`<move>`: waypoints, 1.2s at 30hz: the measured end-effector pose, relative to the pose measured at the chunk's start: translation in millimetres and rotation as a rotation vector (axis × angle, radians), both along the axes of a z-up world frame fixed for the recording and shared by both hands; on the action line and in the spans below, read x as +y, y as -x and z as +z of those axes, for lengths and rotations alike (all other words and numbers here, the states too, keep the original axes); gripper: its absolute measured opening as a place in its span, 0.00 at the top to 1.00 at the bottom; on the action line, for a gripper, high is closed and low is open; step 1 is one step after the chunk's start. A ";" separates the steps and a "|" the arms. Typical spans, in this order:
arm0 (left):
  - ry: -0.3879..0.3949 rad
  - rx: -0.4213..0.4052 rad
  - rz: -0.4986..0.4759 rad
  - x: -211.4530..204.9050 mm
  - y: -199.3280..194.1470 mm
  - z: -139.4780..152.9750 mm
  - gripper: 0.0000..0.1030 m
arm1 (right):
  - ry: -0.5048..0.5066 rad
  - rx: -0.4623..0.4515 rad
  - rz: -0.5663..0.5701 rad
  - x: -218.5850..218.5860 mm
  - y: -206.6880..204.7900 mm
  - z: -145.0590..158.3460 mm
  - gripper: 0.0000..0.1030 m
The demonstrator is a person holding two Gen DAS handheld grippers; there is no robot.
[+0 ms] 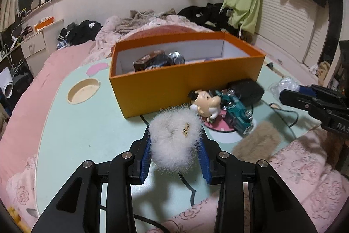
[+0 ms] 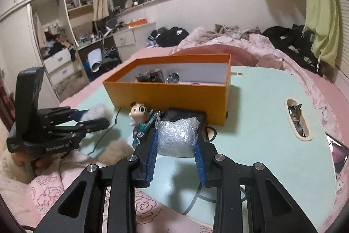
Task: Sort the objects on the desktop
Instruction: 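Lower the pom-pom and plastic-wrapped item into the orange box, open both grippers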
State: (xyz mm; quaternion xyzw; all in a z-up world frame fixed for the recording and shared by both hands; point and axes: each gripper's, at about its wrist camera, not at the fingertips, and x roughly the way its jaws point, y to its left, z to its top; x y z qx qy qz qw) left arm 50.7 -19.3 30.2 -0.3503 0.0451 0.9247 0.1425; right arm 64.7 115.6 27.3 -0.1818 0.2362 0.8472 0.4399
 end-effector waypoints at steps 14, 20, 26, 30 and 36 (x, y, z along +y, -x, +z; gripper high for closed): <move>-0.035 0.125 0.040 21.4 94.5 68.5 0.33 | -0.031 -0.178 -0.102 108.5 55.5 40.6 0.35; -0.077 -0.020 0.072 11.8 114.8 18.0 0.21 | -0.033 -0.216 -0.116 106.8 59.5 16.3 0.31; 0.002 0.023 0.088 20.0 112.8 18.4 0.18 | -0.048 -0.207 -0.113 105.5 57.7 12.2 0.30; -0.002 0.042 0.089 16.9 109.2 19.0 0.18 | -0.051 -0.208 -0.115 104.1 57.0 12.7 0.30; -0.001 -0.029 0.129 9.8 109.4 21.5 0.18 | -0.079 -0.123 -0.123 81.6 40.7 28.1 0.30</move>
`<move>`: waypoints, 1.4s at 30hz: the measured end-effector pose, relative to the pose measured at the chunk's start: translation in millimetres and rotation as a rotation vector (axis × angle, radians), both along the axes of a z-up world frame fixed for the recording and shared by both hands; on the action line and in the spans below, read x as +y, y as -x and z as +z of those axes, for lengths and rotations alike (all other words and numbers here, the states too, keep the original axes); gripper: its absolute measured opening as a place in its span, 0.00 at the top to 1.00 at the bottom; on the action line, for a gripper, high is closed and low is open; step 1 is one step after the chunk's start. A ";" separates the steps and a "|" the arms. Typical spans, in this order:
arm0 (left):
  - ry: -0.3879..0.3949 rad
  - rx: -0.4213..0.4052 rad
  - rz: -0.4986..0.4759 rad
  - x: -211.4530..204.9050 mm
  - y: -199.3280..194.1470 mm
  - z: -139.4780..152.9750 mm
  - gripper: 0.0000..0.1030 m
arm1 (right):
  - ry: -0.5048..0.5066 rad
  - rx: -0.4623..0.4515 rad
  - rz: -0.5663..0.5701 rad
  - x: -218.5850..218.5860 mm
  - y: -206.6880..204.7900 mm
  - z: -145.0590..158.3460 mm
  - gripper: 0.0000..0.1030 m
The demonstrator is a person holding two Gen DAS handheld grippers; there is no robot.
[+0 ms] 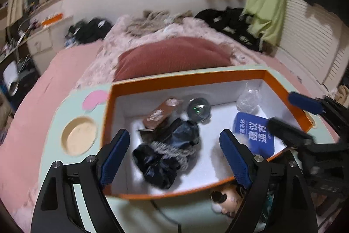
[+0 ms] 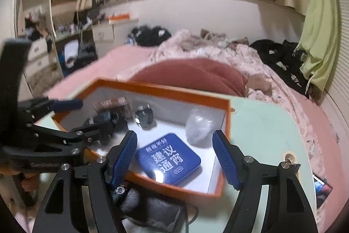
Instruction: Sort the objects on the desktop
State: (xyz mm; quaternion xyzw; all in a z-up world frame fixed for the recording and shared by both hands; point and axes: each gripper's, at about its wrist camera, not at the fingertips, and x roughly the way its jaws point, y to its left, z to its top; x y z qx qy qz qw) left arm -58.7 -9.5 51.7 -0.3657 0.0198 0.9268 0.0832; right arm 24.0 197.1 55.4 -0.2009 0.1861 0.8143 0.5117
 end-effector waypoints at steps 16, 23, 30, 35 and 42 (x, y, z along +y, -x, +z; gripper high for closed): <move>0.017 -0.192 0.037 -12.6 -68.2 -51.9 0.16 | 0.289 -0.146 -0.074 -48.0 -23.6 -54.4 0.13; 0.051 -0.195 -0.022 2.1 -72.3 -57.9 0.00 | 0.278 -0.154 -0.067 -50.1 -25.6 -52.4 0.00; 0.049 -0.193 -0.025 -4.0 -73.6 -61.1 0.00 | 0.271 -0.151 -0.062 -44.8 -24.1 -60.8 0.00; 0.050 -0.193 -0.027 -3.8 -73.0 -60.8 0.00 | 0.266 -0.148 -0.062 -43.5 -24.8 -61.8 0.00; 0.048 -0.184 -0.024 -8.4 -71.7 -58.1 0.00 | 0.266 -0.148 -0.063 -43.5 -24.9 -61.9 0.00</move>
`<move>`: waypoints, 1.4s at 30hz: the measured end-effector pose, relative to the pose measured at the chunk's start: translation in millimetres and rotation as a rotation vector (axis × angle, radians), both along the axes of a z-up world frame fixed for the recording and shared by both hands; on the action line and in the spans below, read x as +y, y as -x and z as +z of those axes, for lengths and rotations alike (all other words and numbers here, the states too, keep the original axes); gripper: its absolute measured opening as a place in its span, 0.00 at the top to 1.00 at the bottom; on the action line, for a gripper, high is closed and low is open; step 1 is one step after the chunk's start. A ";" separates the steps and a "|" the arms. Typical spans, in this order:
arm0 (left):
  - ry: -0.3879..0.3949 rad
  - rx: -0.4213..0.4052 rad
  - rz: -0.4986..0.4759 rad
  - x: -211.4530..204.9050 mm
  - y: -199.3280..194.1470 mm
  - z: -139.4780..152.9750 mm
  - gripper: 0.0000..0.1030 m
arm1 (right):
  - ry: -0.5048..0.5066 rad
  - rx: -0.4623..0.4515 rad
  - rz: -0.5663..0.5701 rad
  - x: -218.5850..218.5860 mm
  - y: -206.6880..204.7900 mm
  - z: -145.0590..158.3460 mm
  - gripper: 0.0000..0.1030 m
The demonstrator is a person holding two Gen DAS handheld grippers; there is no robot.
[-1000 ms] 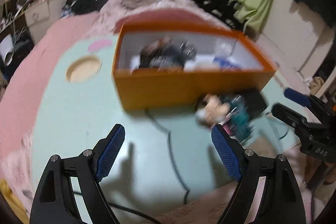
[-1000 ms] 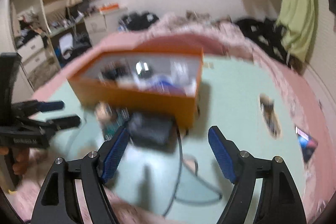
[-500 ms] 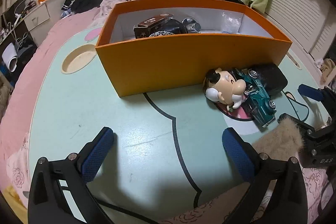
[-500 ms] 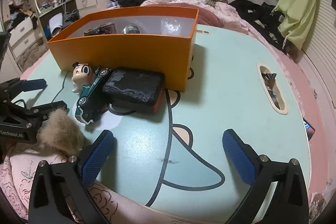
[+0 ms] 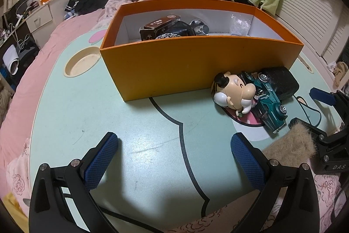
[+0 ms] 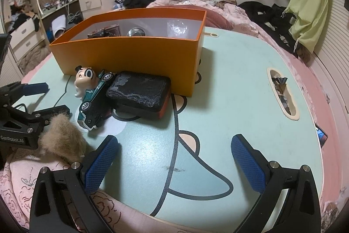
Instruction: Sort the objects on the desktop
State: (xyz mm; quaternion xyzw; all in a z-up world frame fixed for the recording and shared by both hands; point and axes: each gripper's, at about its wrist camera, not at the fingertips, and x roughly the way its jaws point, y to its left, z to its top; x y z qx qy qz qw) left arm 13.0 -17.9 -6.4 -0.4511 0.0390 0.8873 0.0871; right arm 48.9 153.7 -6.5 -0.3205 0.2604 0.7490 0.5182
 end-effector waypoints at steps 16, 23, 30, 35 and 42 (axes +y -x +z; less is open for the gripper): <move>0.000 0.001 -0.007 -0.7 0.5 0.7 0.00 | 0.000 0.000 -0.003 -0.3 0.1 -0.4 0.00; 0.000 0.002 -0.010 -1.2 0.3 0.6 0.00 | -0.001 0.000 -0.004 -0.4 0.3 -0.7 0.00; 0.000 0.002 -0.020 -1.0 0.1 0.4 0.00 | -0.001 0.000 -0.005 -0.6 0.3 -0.9 0.00; 0.001 0.002 -0.022 -0.8 -0.1 0.2 0.00 | -0.001 0.000 -0.006 -0.7 0.5 -1.1 0.00; 0.001 0.002 -0.024 -1.6 -0.7 0.1 0.00 | -0.001 0.000 -0.007 -0.9 0.6 -1.3 0.00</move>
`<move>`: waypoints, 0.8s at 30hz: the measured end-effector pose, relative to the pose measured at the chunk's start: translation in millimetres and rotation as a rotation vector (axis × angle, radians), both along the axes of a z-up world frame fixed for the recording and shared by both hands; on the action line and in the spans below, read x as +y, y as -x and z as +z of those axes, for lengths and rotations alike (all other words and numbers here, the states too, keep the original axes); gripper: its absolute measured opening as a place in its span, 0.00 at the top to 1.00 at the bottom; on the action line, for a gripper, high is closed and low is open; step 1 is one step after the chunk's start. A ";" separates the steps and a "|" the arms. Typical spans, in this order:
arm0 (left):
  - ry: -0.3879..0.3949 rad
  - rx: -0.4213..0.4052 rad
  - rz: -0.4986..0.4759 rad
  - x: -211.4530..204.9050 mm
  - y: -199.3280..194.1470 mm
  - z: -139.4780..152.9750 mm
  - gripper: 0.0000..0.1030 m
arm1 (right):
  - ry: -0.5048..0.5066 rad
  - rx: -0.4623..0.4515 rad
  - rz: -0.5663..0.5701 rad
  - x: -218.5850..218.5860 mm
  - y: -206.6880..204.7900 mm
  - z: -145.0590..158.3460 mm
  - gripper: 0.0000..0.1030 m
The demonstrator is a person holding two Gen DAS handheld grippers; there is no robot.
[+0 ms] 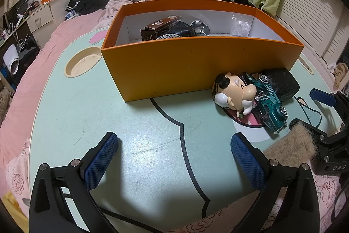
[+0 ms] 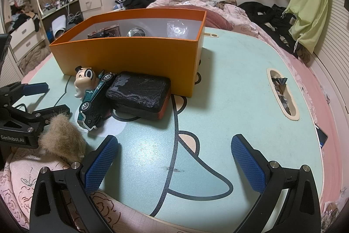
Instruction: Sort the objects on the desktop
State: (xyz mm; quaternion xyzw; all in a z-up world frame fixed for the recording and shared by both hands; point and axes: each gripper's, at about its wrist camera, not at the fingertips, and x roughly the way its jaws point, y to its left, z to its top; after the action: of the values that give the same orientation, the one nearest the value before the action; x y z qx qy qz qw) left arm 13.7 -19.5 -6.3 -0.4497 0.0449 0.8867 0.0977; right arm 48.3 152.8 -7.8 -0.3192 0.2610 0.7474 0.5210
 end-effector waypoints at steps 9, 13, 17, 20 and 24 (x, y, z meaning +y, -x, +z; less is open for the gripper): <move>0.000 0.000 -0.003 -0.3 -0.4 -0.1 0.00 | 0.000 0.000 -0.002 -0.1 0.2 -0.3 0.00; 0.000 0.000 -0.005 0.1 -0.4 -0.3 0.00 | -0.001 0.000 -0.002 -0.3 0.1 -0.3 0.00; 0.000 0.000 -0.006 0.1 -0.6 -0.4 0.00 | -0.001 0.000 -0.003 -0.2 0.2 -0.4 0.00; 0.000 0.000 -0.007 0.7 -0.6 -0.5 0.00 | -0.001 0.000 -0.003 -0.3 0.3 -0.6 0.00; 0.000 0.000 -0.008 1.0 -0.8 -0.6 0.00 | -0.001 0.000 -0.004 -0.4 0.2 -0.7 0.00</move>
State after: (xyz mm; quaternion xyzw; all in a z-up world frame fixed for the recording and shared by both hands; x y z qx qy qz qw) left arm 14.5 -18.5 -6.9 -0.4494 0.0470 0.8863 0.1014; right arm 48.1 152.3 -8.4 -0.3183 0.2611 0.7465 0.5227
